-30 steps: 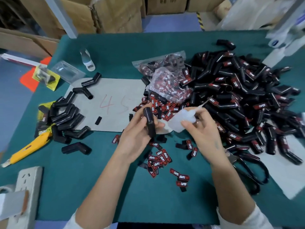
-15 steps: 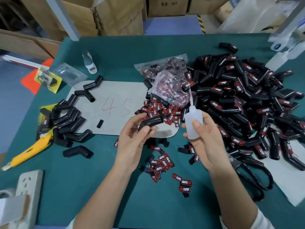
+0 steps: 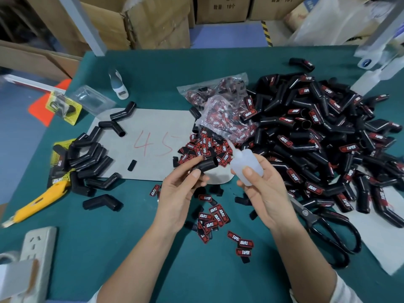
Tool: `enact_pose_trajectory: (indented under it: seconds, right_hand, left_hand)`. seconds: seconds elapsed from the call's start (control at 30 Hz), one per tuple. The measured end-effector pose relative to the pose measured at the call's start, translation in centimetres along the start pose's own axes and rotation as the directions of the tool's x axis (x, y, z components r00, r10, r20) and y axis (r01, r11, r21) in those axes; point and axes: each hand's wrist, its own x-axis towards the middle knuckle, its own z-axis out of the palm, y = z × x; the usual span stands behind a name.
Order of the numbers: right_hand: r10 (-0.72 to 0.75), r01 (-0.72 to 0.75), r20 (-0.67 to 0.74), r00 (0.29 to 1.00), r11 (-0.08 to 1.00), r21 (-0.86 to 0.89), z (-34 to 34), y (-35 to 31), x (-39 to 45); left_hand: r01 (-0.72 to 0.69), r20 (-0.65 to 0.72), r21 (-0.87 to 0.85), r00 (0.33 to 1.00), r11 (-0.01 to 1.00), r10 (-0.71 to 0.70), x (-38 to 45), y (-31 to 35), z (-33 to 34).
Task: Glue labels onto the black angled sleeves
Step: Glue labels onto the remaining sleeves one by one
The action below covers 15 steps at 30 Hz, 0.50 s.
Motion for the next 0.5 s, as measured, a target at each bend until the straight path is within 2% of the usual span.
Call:
enact_pose_trajectory:
  seconds: [0.13, 0.33, 0.5]
  right_hand:
    - [-0.029, 0.030, 0.017, 0.999, 0.999, -0.035, -0.3, 0.5, 0.2]
    - [-0.200, 0.179, -0.045, 0.979, 0.941, -0.288, -1.5, 0.0, 0.2]
    - [-0.228, 0.206, -0.029, 0.973, 0.922, -0.328, -1.4, -0.4, -0.1]
  left_hand:
    - [0.020, -0.037, -0.104, 0.999, 0.994, -0.024, 0.5, -0.1, -0.3]
    - [0.027, -0.005, -0.150, 1.000, 0.988, -0.028, 0.8, -0.1, -0.7]
    - [0.077, 0.005, -0.225, 0.997, 0.971, -0.078, 1.0, -0.1, -1.0]
